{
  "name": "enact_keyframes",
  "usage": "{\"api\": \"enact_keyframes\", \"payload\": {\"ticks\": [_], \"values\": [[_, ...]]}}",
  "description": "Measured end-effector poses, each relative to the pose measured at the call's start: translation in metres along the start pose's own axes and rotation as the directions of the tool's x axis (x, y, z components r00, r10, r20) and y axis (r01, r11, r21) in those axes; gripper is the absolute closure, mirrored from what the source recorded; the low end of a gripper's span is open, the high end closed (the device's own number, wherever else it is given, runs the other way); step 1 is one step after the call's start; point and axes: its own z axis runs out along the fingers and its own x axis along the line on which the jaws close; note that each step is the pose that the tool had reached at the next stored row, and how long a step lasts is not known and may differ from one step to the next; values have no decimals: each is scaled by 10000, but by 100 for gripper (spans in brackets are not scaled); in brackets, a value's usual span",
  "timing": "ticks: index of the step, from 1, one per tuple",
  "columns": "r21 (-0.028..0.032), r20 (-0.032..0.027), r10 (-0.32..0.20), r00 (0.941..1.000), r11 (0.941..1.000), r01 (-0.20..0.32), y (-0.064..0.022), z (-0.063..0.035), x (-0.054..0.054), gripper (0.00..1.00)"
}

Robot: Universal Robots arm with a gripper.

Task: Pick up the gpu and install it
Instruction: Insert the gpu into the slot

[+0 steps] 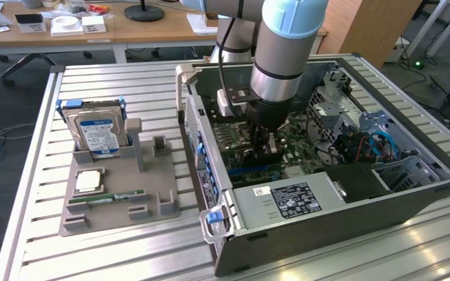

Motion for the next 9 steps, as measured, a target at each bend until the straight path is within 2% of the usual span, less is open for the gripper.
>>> {"api": "enact_keyframes", "payload": {"ticks": [9], "values": [[1,2,0,10000,10000,0,0,11,0,73]]}}
